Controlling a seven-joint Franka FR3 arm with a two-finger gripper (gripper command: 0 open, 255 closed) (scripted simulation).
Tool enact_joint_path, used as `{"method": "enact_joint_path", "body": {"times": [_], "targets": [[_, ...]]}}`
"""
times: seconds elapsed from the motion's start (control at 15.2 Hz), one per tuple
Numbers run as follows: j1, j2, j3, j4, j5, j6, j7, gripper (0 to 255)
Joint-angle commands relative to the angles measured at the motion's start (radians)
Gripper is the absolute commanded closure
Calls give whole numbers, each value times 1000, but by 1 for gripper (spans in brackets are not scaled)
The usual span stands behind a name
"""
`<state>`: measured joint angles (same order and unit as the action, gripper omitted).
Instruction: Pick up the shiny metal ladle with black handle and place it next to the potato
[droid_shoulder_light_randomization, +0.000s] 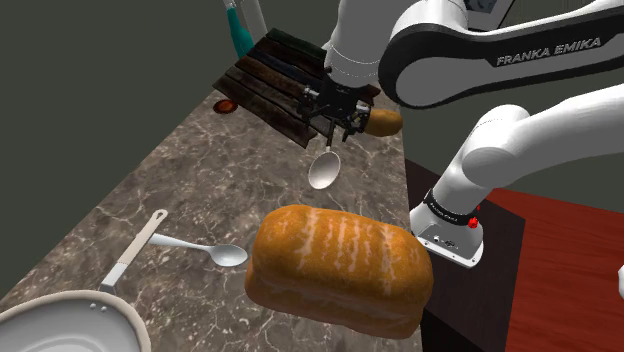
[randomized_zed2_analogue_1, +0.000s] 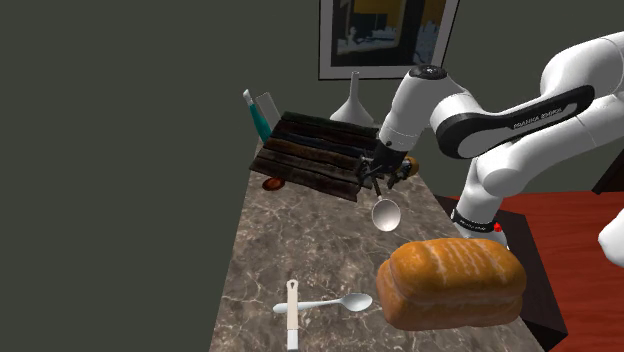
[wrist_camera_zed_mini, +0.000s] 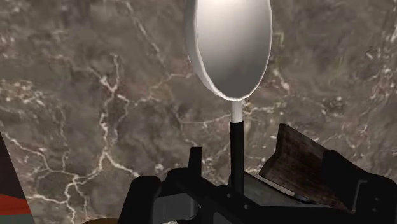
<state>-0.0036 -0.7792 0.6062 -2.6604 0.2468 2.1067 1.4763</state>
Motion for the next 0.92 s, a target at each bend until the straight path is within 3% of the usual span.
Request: {"method": "enact_joint_path", "body": {"times": [0.0, 0.53, 0.86], "targets": [[12, -39, 25, 26, -15, -52, 35, 0], [-6, 15, 62, -42, -5, 71, 38, 0], [-6, 15, 62, -42, -5, 71, 38, 0]]}}
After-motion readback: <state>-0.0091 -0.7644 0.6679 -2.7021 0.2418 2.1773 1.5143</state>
